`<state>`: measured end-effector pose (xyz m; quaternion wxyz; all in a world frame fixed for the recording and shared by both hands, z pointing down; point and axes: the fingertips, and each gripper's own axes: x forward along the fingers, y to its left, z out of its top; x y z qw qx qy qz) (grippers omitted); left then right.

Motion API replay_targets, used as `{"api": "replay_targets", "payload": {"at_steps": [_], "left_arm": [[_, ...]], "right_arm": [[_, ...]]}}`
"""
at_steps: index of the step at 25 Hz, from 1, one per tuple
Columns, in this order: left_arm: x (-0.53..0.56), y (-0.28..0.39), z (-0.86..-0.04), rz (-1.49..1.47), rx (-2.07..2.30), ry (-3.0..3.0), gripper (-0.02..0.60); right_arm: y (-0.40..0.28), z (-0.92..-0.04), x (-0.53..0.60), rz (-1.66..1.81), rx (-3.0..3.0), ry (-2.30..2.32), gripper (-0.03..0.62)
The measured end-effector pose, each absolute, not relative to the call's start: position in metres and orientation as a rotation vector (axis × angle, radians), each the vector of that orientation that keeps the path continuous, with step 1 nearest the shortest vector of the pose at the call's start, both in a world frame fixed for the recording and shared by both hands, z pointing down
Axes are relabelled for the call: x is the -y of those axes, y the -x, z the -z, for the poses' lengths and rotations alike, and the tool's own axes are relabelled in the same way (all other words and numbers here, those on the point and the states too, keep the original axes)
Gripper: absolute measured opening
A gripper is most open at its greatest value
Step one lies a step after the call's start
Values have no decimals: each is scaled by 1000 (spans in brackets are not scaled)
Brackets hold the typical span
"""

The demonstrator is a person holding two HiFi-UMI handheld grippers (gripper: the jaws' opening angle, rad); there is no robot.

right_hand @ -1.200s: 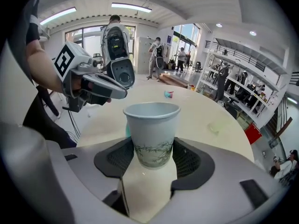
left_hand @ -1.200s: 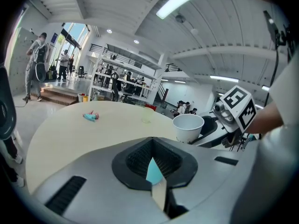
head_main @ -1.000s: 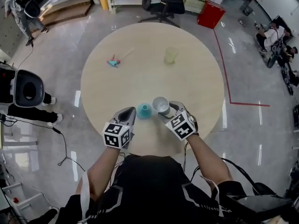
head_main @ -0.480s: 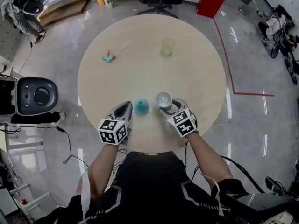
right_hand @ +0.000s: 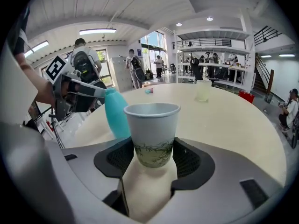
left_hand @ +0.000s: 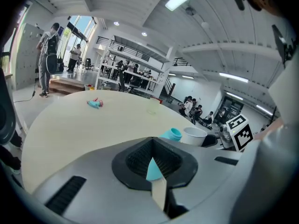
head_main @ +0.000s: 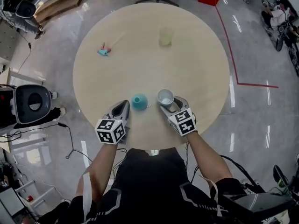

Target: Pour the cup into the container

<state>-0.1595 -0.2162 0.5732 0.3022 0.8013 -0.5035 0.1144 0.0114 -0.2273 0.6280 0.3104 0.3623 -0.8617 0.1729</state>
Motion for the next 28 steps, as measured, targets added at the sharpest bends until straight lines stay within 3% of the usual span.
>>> {"api": "replay_targets", "payload": {"at_steps": [28], "left_arm": [[212,162,-602,-382,1314,-2106,-5]], "right_arm": [[-20,-678,213,-615,2249,-1058,264]]}}
